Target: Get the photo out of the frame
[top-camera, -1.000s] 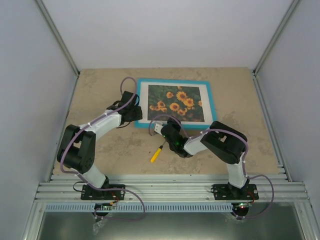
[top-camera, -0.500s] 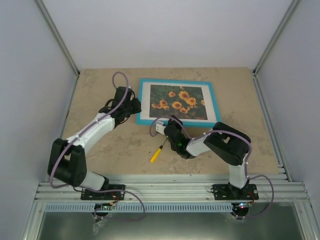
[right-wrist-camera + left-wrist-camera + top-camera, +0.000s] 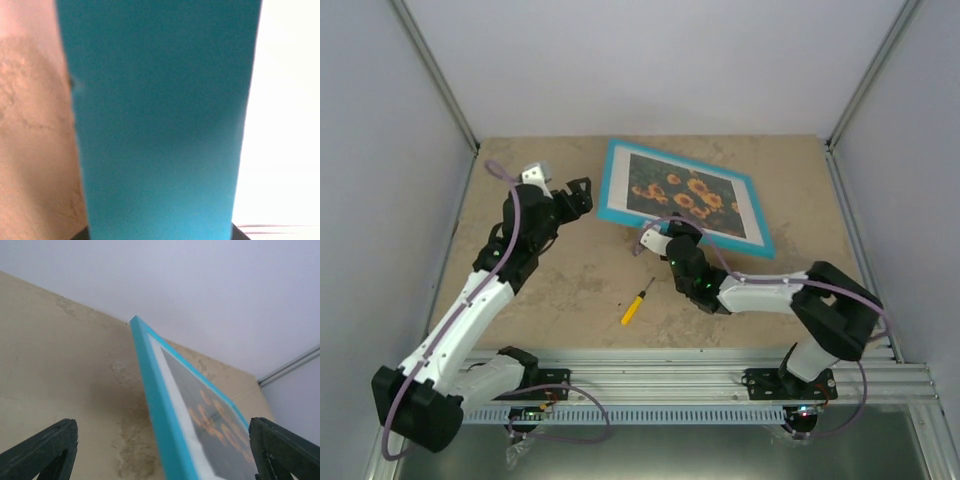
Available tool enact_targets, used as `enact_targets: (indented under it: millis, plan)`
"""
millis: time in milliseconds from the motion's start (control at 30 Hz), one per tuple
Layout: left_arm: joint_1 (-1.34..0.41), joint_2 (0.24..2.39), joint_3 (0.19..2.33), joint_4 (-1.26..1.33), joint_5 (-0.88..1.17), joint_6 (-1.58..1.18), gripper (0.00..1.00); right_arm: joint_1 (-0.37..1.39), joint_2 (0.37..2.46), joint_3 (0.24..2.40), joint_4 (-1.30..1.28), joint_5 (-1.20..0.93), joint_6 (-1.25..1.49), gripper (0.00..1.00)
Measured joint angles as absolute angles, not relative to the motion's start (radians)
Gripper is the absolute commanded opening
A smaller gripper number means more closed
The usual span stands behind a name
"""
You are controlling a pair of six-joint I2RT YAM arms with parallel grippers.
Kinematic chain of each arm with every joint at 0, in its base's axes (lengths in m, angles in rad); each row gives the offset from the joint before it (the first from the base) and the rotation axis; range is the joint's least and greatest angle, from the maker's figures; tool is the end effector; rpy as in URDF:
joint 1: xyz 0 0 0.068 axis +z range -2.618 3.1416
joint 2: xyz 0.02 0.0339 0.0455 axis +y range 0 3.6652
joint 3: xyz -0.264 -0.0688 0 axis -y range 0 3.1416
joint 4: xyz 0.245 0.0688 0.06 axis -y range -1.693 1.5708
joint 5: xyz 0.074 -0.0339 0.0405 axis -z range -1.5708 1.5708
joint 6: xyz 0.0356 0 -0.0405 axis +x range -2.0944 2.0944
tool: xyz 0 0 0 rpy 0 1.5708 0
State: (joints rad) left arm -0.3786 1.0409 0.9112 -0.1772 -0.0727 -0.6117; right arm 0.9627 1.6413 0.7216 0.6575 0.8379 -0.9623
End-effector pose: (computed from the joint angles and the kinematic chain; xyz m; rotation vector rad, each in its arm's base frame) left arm 0.2255 -0.0869 0.3360 -0.2744 1.9032 -0.6072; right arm 0.2098 0.2551 0.1930 -1.0704 1.4577 -0.7618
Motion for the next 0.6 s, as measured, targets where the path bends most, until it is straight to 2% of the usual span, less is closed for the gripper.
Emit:
enact_targets:
  millis: [333, 600]
  plan:
    - [-0.379, 0.914, 0.859, -0.154, -0.104, -0.637, 0.99, 0.892, 1.355, 0.839, 0.353, 0.680, -0.636, 0.01]
    - [-0.379, 0.918, 0.831, -0.135, -0.092, -0.645, 0.99, 0.755, 1.244, 1.010, 0.089, 0.484, -0.329, 0.00]
